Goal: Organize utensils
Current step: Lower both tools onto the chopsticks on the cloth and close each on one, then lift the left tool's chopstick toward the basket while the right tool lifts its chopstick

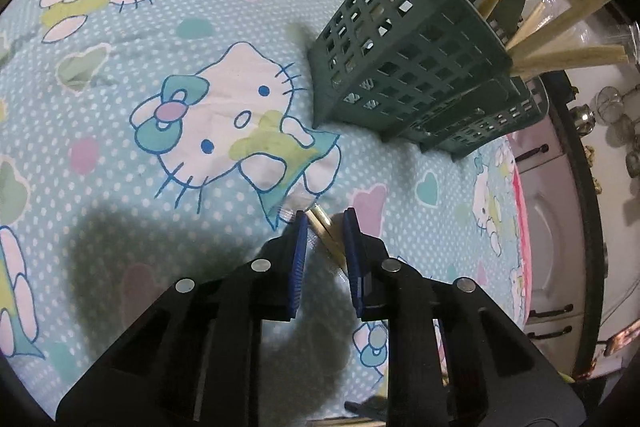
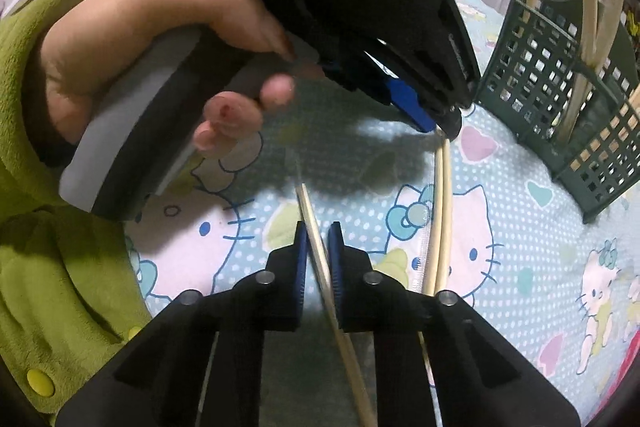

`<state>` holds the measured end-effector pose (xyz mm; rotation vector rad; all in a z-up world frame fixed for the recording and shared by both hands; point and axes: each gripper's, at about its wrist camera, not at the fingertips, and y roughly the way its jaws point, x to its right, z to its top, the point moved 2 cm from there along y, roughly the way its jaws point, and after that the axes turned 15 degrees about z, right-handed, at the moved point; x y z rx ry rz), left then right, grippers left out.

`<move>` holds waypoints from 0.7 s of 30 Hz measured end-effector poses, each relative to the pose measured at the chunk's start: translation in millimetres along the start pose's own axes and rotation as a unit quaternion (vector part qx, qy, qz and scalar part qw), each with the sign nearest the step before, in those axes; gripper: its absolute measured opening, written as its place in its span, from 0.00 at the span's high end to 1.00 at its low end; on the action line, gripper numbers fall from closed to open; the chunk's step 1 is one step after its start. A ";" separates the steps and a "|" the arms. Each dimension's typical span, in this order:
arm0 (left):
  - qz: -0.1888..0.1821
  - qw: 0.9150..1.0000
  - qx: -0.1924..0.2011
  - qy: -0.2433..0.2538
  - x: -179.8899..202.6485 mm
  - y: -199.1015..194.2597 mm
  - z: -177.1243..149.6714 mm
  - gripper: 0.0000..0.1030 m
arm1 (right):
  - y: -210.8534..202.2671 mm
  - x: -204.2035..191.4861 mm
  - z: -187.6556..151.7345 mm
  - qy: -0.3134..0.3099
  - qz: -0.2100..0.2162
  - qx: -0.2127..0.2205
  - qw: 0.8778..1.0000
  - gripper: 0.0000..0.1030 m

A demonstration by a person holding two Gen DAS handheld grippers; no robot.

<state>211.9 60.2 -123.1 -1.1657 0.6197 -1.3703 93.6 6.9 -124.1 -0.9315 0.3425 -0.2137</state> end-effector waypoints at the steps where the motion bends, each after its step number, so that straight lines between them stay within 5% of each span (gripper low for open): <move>1: 0.004 1.000 0.004 0.004 0.9 -0.4 0.0 0.86 | 0.1 -2.8 0.3 -0.006 -0.004 0.001 1.000 0.94; 9: 0.004 1.000 0.005 0.011 5.4 0.8 3.9 0.92 | -15.3 -10.6 -12.9 -0.011 -0.014 0.013 1.000 0.95; 11: 0.005 1.000 0.006 0.010 6.9 2.0 6.7 1.00 | -22.4 -11.5 -16.0 -0.014 -0.015 0.017 1.000 0.95; 21: -0.010 1.000 -0.002 0.006 -4.9 0.7 11.2 1.00 | -67.7 3.3 -35.8 0.003 -0.034 0.049 0.998 0.95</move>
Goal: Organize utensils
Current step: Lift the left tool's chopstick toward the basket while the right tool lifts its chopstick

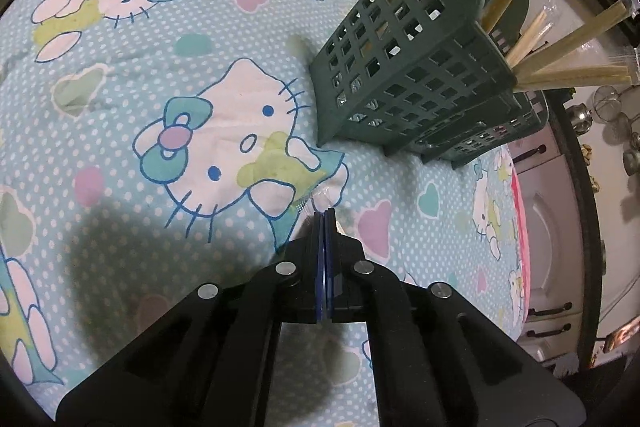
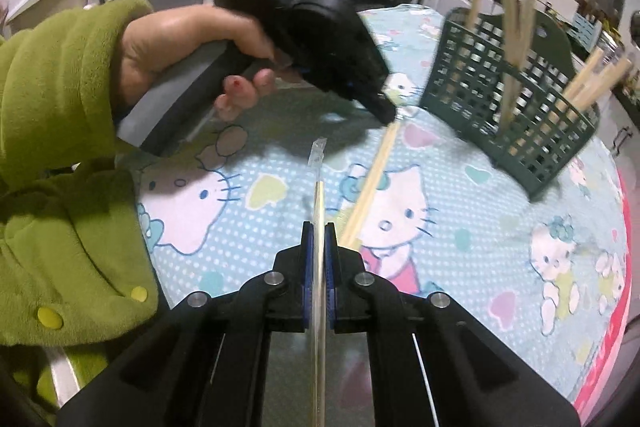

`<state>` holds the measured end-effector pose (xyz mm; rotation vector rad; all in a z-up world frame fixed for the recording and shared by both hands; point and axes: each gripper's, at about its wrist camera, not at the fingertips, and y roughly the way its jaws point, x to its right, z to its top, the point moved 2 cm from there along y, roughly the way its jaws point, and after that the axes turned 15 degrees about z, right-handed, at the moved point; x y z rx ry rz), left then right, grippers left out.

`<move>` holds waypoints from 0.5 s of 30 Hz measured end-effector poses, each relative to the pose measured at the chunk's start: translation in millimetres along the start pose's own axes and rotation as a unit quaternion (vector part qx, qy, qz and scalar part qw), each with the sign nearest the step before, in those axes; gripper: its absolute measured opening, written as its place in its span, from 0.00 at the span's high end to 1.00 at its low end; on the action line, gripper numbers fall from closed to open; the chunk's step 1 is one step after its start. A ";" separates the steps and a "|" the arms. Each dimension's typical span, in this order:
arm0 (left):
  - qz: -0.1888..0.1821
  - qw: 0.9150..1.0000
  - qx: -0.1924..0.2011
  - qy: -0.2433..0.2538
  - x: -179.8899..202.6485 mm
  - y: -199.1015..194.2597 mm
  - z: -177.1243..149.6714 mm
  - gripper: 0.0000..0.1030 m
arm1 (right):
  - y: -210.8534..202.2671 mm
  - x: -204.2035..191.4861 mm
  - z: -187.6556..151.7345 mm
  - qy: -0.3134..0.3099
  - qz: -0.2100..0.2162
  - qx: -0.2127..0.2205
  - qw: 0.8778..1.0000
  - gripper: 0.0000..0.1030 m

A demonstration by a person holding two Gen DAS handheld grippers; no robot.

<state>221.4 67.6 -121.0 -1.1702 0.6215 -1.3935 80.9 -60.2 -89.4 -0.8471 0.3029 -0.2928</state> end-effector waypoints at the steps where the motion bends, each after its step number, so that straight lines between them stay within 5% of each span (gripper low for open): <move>1: -0.001 1.000 0.001 -0.002 -1.2 -0.5 -0.4 1.00 | -6.5 0.4 -1.8 0.004 -0.002 0.002 1.000 0.95; 15: -0.020 1.000 0.021 0.002 -18.5 -30.8 -4.3 1.00 | -59.9 53.5 -11.6 0.087 -0.045 0.077 0.992 0.95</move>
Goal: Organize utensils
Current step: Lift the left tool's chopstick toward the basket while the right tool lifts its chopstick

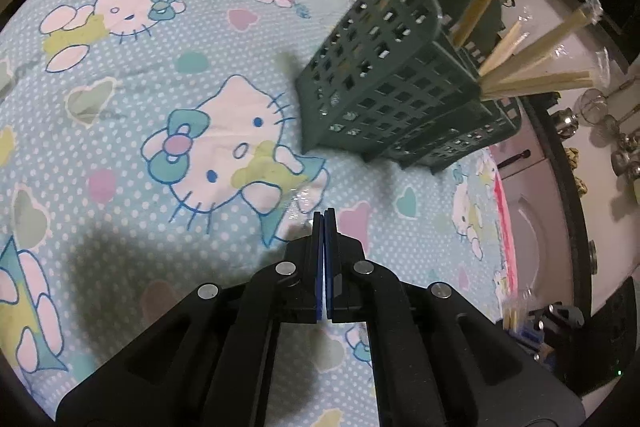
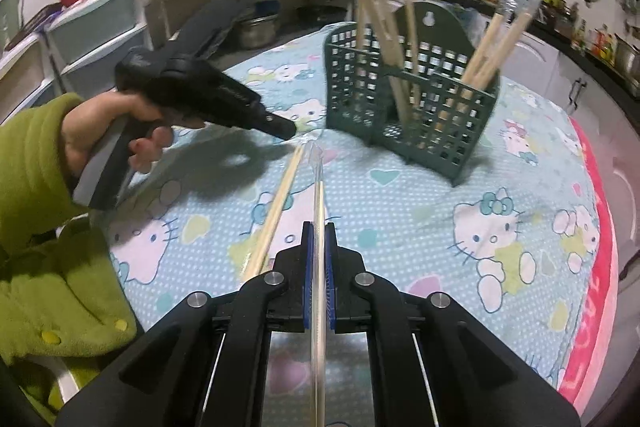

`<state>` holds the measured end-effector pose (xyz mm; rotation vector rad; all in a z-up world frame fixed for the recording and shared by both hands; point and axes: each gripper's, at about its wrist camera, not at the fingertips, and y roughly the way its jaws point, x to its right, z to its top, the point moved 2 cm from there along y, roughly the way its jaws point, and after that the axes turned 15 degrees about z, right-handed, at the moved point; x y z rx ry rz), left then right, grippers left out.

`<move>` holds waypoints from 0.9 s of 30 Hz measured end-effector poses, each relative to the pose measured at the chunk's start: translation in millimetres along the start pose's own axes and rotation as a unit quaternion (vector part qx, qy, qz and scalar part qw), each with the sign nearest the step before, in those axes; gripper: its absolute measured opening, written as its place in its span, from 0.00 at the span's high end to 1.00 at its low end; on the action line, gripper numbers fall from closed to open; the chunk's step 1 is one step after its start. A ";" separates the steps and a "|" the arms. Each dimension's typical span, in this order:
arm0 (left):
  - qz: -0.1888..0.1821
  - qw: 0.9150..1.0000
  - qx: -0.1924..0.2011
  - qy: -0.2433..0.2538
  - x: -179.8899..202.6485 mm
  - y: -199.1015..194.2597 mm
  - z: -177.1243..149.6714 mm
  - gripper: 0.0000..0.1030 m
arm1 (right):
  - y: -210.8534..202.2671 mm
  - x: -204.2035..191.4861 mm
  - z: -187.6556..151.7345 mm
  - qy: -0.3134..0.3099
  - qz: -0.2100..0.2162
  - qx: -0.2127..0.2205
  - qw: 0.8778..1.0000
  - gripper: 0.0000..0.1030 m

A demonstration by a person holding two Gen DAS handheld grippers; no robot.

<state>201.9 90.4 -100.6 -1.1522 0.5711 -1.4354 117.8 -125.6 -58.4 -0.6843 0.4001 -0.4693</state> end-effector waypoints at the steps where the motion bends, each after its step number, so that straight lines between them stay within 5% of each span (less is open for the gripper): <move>1: 0.003 1.000 0.000 0.003 0.6 -0.7 -0.5 1.00 | 0.2 0.8 2.9 0.004 0.000 0.003 1.000 0.95; 8: 0.028 0.999 -0.023 0.007 12.9 14.9 -1.9 1.00 | -5.0 7.6 9.8 0.021 -0.009 0.026 0.999 0.95; 15: 0.063 0.997 -0.030 0.024 23.7 14.5 0.3 0.80 | -13.6 21.4 21.5 0.039 -0.014 0.057 0.997 0.95; 19: 0.089 0.995 -0.035 0.039 34.3 21.4 2.4 0.76 | -17.4 27.3 30.0 0.043 -0.017 0.071 0.996 0.95; 27: 0.136 0.988 -0.019 0.069 48.3 32.6 6.7 0.91 | -34.9 42.0 31.3 0.066 -0.030 0.099 0.992 0.95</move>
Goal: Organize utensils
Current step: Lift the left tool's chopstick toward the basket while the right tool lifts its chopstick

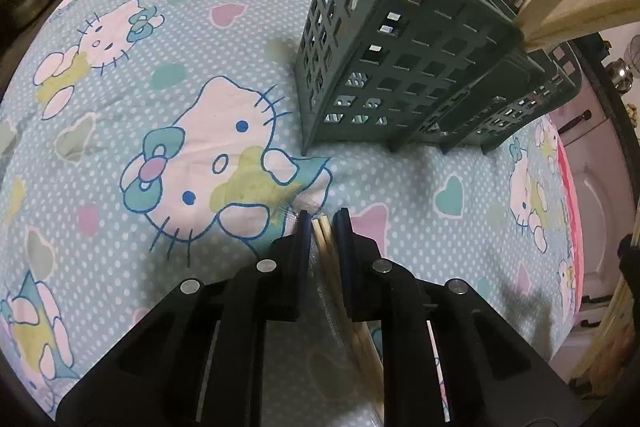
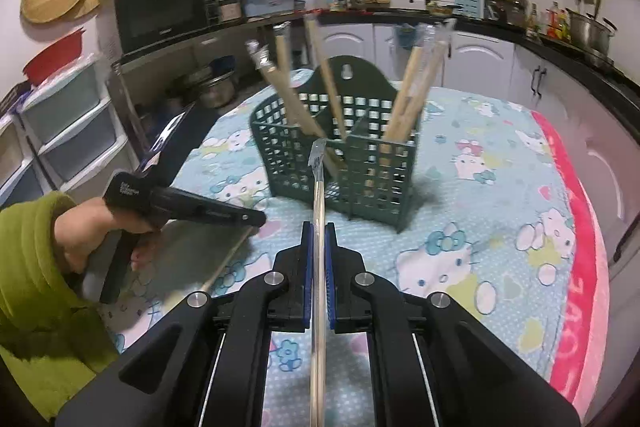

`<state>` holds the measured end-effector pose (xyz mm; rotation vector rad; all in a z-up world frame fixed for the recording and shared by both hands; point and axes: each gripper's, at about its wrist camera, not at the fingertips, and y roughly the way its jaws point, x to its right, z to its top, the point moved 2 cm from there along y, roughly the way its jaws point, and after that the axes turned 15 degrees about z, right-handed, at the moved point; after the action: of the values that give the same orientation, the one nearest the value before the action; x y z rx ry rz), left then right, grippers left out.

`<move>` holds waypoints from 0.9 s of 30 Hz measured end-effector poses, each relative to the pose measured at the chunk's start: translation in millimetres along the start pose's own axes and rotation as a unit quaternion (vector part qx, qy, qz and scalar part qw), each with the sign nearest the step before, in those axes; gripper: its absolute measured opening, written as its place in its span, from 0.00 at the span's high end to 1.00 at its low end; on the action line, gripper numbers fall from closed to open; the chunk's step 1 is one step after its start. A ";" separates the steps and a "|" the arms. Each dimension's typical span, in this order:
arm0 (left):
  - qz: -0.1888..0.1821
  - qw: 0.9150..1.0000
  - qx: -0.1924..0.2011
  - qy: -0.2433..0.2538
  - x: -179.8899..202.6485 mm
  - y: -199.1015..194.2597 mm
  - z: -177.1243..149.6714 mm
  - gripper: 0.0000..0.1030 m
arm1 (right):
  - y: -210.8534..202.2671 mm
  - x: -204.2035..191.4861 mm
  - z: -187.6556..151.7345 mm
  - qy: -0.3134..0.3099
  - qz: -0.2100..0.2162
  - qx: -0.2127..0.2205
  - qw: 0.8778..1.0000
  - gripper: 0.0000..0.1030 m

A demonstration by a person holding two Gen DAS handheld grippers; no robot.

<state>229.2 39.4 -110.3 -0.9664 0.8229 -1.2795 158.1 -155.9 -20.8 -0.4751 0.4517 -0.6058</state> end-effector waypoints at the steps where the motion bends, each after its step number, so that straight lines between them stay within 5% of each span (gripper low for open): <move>1: 0.004 1.000 0.003 0.008 1.7 0.5 0.3 0.92 | -2.0 2.1 0.3 0.004 -0.002 0.003 1.000 0.95; 10: -0.072 0.997 0.026 -0.018 0.0 -16.6 1.1 0.97 | -10.4 -0.8 9.4 0.005 -0.001 0.021 1.000 0.95; 17: -0.116 0.988 0.104 -0.007 9.1 -76.1 7.3 0.98 | -18.4 -11.4 26.1 -0.004 0.000 0.051 0.999 0.95; 27: -0.134 0.968 0.214 0.006 18.4 -157.2 26.2 0.98 | -46.7 -21.6 65.9 -0.010 0.000 0.148 0.989 0.95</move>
<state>194.1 20.1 45.0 -0.7348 0.4034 -1.6147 157.1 -157.2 62.8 -0.1967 0.3360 -0.6549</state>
